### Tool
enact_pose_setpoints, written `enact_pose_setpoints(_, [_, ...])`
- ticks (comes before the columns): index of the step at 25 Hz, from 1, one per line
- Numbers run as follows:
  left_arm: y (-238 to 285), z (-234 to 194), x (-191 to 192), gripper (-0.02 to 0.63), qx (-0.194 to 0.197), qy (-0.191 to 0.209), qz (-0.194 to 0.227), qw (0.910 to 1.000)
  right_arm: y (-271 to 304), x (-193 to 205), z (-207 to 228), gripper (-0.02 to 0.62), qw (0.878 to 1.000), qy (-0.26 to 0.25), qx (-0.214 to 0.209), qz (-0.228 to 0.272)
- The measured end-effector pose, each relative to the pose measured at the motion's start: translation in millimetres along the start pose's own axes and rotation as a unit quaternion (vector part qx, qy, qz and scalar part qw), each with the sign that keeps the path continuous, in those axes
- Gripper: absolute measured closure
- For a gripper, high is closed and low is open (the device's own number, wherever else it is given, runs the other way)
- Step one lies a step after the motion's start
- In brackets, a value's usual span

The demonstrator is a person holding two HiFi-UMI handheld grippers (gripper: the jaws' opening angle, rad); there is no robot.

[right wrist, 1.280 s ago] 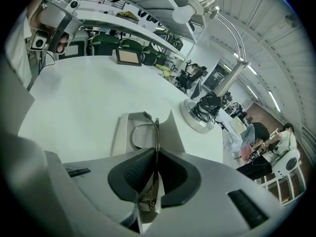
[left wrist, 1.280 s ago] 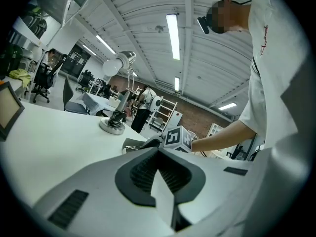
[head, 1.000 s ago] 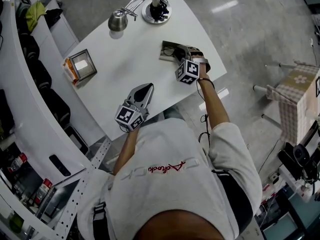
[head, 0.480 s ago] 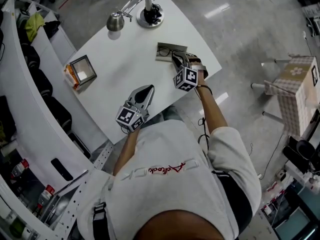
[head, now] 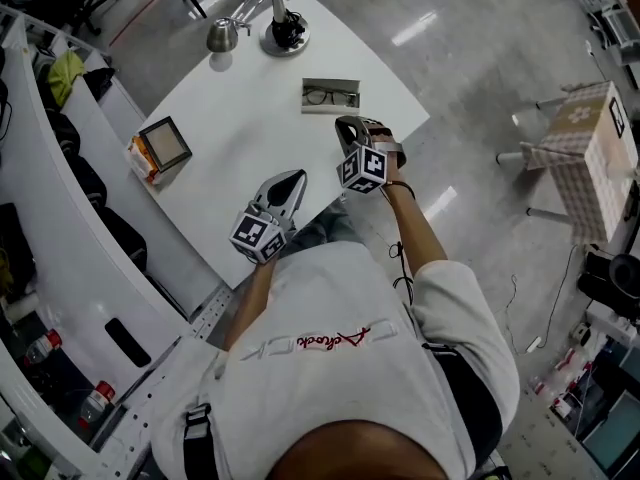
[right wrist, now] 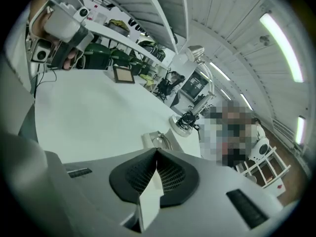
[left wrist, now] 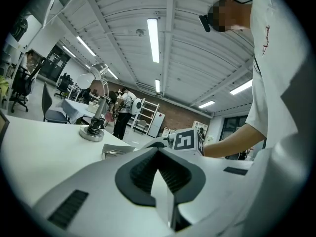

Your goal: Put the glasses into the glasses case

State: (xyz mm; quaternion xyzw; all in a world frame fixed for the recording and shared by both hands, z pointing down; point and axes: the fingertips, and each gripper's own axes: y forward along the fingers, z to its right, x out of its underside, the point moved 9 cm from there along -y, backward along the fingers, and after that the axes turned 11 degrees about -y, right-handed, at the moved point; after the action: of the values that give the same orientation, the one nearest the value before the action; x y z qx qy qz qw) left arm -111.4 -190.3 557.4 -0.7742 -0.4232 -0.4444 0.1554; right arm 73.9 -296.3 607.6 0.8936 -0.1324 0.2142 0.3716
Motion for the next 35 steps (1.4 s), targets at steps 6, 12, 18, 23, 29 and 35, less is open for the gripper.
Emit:
enact_pose_setpoints(6, [-10,17,3,0.597,0.03,0.023,-0.006,0.9993,-48,-24,-13,0.594,0.986,0.147,0.056,0.051])
enact_pose_setpoints(12, [-20,32,11,0.597,0.059,0.037,-0.015,0.9974,-97,-39,-42,0.594,0.914,0.368,0.1,0.139])
enact_pose_setpoints(18, [-25,42,16,0.597,0.071,0.046,-0.011,0.9964,-130,-34,-64,0.594,0.854,0.457,0.146,0.2])
enact_pose_setpoints(23, [-26,57,16,0.597,0.069,0.049,0.009,0.9964,-154,-35,-77,0.594,0.856,0.45,0.158,0.2])
enact_pose_setpoints(29, [-37,85,36,0.597,0.053,0.047,0.016,0.9973,-186,-36,-95,0.595,0.862,0.437,0.147,0.212])
enact_pose_setpoints(35, [-53,119,70,0.597,0.036,0.036,0.013,0.9986,-223,-32,-127,0.595,0.877,0.411,0.129,0.212])
